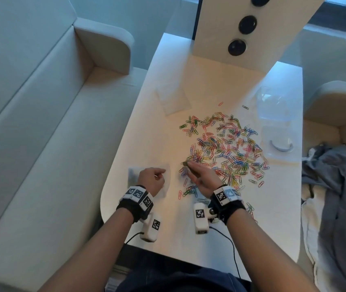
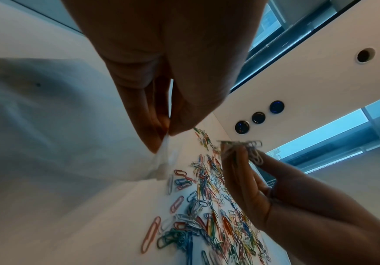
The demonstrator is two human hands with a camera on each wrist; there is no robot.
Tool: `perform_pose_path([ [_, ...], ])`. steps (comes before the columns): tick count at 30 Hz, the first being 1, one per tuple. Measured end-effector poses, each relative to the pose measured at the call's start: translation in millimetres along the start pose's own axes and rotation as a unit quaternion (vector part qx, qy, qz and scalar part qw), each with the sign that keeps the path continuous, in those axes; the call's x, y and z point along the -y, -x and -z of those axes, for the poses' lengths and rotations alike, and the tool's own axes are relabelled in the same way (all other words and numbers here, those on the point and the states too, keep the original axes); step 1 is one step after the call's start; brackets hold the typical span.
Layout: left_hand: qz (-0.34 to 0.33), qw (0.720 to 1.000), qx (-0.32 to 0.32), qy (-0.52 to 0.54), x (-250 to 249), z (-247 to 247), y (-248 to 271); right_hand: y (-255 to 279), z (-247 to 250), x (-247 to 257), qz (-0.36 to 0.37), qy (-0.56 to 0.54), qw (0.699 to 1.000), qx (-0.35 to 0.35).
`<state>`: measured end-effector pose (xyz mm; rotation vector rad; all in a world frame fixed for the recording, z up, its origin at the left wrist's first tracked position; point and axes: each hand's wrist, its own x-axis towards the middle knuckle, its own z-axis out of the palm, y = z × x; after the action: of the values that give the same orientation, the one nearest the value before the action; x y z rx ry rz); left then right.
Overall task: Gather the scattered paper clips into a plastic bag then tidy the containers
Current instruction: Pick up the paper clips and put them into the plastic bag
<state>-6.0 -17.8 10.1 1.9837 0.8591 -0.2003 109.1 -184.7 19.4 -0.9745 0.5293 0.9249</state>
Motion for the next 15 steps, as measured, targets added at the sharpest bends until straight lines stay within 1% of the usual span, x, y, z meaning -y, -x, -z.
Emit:
perform_pose_path([
  [2, -0.009, 1.0, -0.002, 0.003, -3.0, -4.8, -1.4, 2.0, -9.0, -11.9, -0.008, 0.014, 1.0, 0.017],
  [4, -0.022, 1.0, -0.01, 0.003, -6.5, -7.9, -3.0, 0.9, -15.4, -24.1, -0.005, 0.061, 0.998, 0.027],
  [7, -0.035, 0.999, -0.023, -0.003, -11.8, -9.6, -6.9, -5.5, -17.5, -35.4, 0.006, 0.142, 0.99, -0.002],
  [9, -0.039, 0.999, -0.018, -0.003, -15.6, -10.5, -9.2, -11.1, -18.2, -36.8, 0.013, 0.189, 0.982, -0.023],
  [12, -0.061, 0.998, -0.003, -0.009, -19.9, -14.0, -11.4, -17.0, -18.6, -34.0, 0.002, 0.269, 0.963, -0.024],
  [14, -0.075, 0.997, 0.004, -0.015, -22.6, -16.9, -12.3, -15.8, -19.4, -30.5, 0.008, 0.337, 0.941, 0.008],
  [15, -0.08, 0.997, 0.006, -0.016, -23.8, -18.3, -12.8, -14.3, -19.7, -28.2, 0.02, 0.377, 0.926, 0.016],
])
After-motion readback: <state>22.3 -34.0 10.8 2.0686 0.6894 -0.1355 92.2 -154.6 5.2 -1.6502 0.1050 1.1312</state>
